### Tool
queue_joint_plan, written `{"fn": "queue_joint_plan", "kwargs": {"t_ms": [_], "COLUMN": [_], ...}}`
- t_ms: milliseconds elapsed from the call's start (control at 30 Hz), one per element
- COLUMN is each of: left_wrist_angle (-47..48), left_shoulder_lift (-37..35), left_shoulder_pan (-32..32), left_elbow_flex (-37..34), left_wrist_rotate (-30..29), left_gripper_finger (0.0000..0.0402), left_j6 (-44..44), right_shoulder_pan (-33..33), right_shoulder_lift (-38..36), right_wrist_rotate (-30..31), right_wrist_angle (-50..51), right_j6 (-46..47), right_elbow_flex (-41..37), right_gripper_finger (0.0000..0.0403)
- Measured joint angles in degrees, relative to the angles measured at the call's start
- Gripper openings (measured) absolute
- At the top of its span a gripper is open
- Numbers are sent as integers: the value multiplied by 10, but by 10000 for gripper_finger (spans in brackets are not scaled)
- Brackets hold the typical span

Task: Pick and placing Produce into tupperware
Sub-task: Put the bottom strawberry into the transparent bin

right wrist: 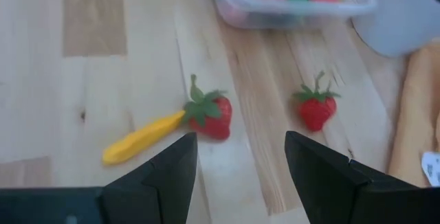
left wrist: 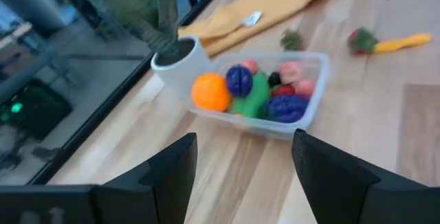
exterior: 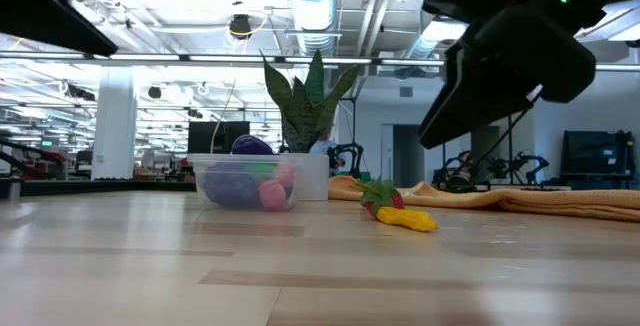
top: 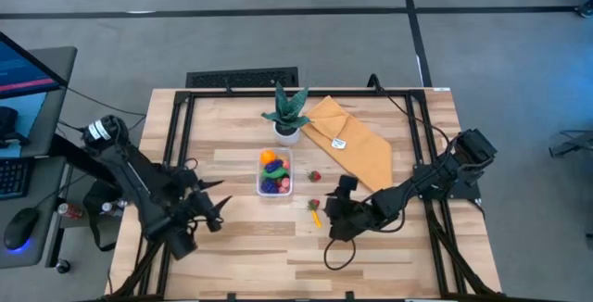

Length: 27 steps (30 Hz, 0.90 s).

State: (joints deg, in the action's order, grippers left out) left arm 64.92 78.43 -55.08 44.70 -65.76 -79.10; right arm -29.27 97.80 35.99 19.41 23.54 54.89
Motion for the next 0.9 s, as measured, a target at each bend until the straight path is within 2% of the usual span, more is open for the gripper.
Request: {"fn": "queue_joint_plan", "kwargs": {"t_ms": [200, 367, 633, 900], "left_wrist_angle": [15, 14, 16, 16], "left_shoulder_lift": [0, 0, 0, 0], "left_shoulder_pan": [-31, -34, -34, -34], "left_elbow_flex": [-18, -19, -19, -19], "left_wrist_rotate": [-49, -55, -55, -55], "left_gripper_finger": [228, 228, 228, 228], "left_j6": [-41, -39, -35, -35], "right_shoulder_pan": [3, 16, 42, 62], "right_shoulder_lift": [0, 0, 0, 0], "right_wrist_rotate": [0, -5, -72, -123], "right_wrist_angle": [-97, -153, -263, -323], "right_j6": [-67, -82, -105, -105], "right_elbow_flex": [-41, -78, -123, -146], "right_gripper_finger": [214, 214, 214, 214]}}
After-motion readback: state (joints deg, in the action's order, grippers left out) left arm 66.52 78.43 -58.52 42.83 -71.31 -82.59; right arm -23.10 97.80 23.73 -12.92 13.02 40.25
